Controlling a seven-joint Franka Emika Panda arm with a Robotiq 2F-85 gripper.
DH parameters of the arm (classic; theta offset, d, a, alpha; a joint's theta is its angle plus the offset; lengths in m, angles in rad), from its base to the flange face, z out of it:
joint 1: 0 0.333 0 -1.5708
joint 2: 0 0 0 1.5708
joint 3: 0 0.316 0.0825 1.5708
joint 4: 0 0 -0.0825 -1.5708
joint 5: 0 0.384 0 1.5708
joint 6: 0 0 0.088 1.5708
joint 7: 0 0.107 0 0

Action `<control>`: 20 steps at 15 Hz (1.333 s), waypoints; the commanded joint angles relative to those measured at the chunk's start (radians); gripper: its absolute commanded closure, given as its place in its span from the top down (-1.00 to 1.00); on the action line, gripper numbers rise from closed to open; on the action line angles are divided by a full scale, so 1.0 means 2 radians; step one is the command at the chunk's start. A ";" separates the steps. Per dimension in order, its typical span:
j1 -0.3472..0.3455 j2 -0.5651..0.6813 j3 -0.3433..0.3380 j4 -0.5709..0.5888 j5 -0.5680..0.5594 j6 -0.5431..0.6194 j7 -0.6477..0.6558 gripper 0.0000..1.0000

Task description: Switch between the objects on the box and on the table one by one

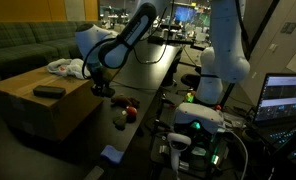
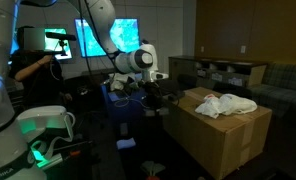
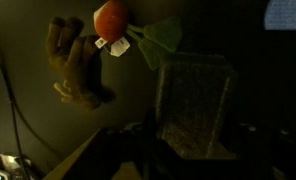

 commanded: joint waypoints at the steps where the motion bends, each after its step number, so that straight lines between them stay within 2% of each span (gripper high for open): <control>1: -0.021 -0.007 0.025 0.058 -0.041 -0.050 0.029 -0.33; 7: -0.064 0.049 0.040 0.172 -0.074 -0.049 -0.035 -0.33; 11: -0.089 0.111 0.042 0.259 -0.066 -0.043 -0.106 -0.33; 20: -0.100 0.258 0.055 0.453 -0.046 -0.040 -0.229 -0.33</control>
